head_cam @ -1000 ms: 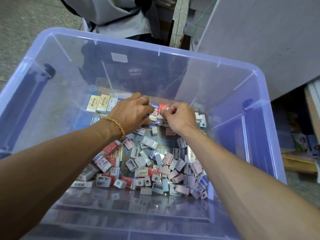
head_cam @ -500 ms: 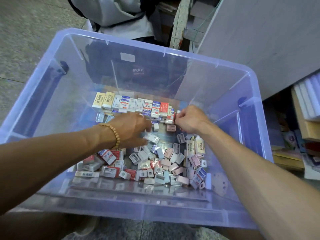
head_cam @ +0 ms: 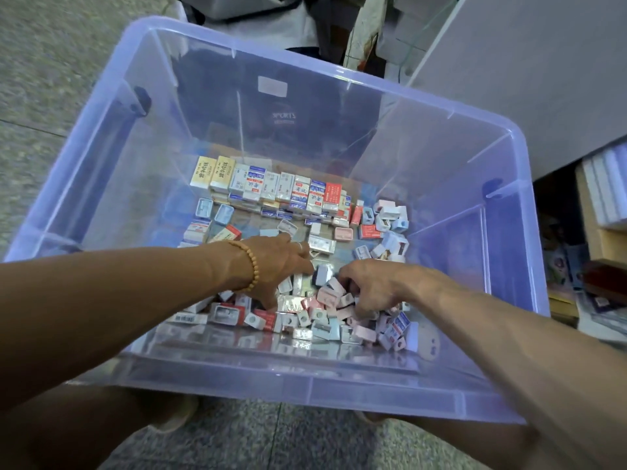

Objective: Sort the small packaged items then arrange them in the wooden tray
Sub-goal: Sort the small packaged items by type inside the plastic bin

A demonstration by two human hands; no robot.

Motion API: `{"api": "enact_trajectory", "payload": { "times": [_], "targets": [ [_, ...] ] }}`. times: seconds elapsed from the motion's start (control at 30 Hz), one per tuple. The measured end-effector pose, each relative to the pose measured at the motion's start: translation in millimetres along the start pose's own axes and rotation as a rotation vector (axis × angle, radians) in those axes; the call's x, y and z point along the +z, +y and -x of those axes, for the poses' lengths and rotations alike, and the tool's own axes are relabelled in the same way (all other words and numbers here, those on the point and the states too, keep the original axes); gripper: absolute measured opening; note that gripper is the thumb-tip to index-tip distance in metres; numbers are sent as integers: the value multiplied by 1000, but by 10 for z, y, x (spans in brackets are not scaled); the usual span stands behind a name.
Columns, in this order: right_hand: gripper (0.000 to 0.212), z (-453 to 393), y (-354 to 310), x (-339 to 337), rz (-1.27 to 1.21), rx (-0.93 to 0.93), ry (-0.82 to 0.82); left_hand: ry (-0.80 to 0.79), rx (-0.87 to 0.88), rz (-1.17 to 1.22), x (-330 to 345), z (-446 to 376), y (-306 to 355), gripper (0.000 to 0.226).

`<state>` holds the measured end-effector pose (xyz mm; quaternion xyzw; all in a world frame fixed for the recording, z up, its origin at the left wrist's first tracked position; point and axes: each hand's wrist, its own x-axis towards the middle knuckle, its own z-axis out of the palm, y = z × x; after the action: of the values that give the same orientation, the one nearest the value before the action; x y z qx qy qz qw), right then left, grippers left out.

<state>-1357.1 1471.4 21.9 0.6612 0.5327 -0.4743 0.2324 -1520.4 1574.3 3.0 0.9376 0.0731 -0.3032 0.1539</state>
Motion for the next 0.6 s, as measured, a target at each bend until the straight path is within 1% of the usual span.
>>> {"api": "enact_trajectory", "payload": {
  "times": [0.13,0.23,0.37,0.47,0.53,0.6],
  "targets": [
    [23,-24,-37,20,-136,-29,-14,-1,24,29,9,-12,12,77],
    [30,-22,-88,53,-155,-27,-64,-6,57,25,34,24,18,73],
    [40,17,-123,70,-136,-5,-74,7,118,-80,93,52,92,64],
    [46,60,-138,58,-158,11,-91,-57,104,-67,87,7,103,62],
    [48,76,-148,50,-133,13,-111,-95,75,-28,61,-12,109,57],
    [53,86,-162,56,-92,14,-133,-113,46,5,49,-10,121,60]
  ]
}}
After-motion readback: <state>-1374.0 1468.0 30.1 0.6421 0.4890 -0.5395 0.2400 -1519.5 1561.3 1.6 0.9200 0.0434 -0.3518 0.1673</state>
